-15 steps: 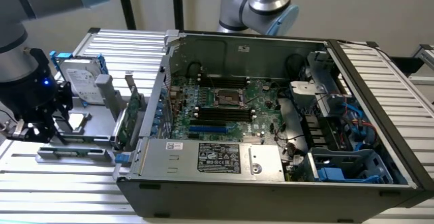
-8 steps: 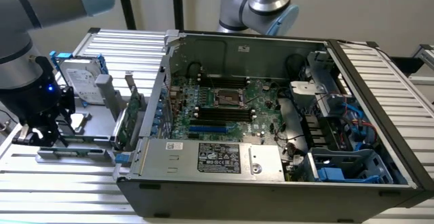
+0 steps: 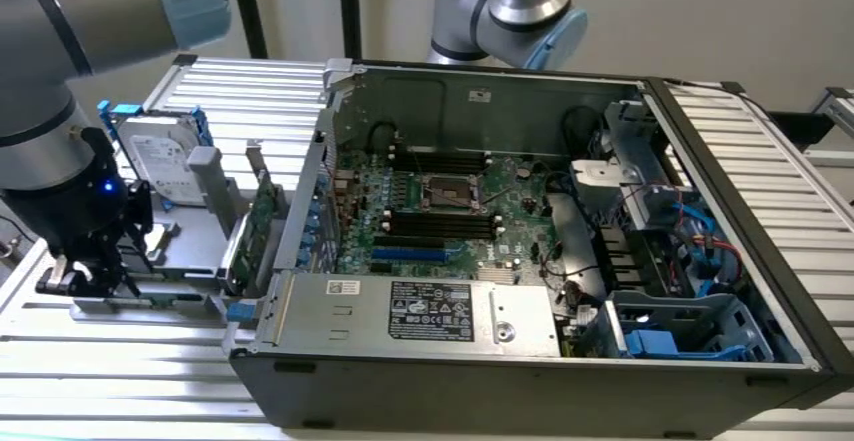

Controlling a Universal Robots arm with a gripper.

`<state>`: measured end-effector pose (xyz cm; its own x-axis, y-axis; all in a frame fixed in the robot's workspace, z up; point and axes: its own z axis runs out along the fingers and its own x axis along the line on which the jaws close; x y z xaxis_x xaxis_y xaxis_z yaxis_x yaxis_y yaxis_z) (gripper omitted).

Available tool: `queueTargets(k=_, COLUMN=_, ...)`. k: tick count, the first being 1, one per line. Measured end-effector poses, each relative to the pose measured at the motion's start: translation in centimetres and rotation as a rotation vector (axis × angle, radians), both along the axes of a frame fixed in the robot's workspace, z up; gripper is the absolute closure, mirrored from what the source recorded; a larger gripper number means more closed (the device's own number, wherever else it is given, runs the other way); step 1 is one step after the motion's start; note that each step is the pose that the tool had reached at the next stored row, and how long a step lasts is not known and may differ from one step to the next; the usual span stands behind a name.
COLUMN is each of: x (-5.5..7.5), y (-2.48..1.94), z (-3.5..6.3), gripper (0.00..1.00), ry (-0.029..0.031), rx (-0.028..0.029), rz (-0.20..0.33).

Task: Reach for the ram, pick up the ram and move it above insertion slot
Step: 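Pick up the ram and move it above insertion slot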

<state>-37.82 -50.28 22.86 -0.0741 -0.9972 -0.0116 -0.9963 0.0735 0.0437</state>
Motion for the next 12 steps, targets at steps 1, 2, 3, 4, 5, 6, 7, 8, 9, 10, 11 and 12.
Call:
queueTargets(k=1, x=0.0, y=0.00, z=-0.17, gripper=0.64, ry=0.0001, rx=-0.0001, rz=0.001)
queueTargets(k=2, x=0.0, y=0.00, z=-0.36, gripper=0.64, ry=0.0000, rx=0.0000, rz=0.002)
queueTargets(k=3, x=0.0, y=0.00, z=-0.54, gripper=0.64, ry=0.0000, rx=0.0000, rz=0.003)
queueTargets(k=4, x=0.0, y=0.00, z=-0.73, gripper=0.64, ry=0.0001, rx=-0.0001, rz=0.004)
queueTargets(k=5, x=0.0, y=0.00, z=-0.90, gripper=0.64, ry=0.0002, rx=-0.0001, rz=0.005)
queueTargets(k=6, x=0.0, y=0.00, z=-1.08, gripper=0.64, ry=0.0001, rx=-0.0001, rz=0.006)
queueTargets(k=7, x=0.0, y=0.00, z=-1.26, gripper=0.64, ry=0.0000, rx=-0.0001, rz=0.007)
queueTargets(k=8, x=0.1, y=0.00, z=-1.45, gripper=0.64, ry=0.0000, rx=0.0000, rz=0.007)
queueTargets(k=9, x=0.1, y=0.00, z=-1.62, gripper=0.64, ry=0.0000, rx=0.0000, rz=0.008)
queueTargets(k=10, x=0.1, y=0.00, z=-1.80, gripper=0.64, ry=0.0000, rx=0.0000, rz=0.010)
queueTargets(k=11, x=0.1, y=0.00, z=-1.97, gripper=0.64, ry=0.0000, rx=-0.0001, rz=0.011)
queueTargets(k=12, x=0.1, y=0.00, z=-2.15, gripper=0.64, ry=0.0000, rx=0.0000, rz=0.012)
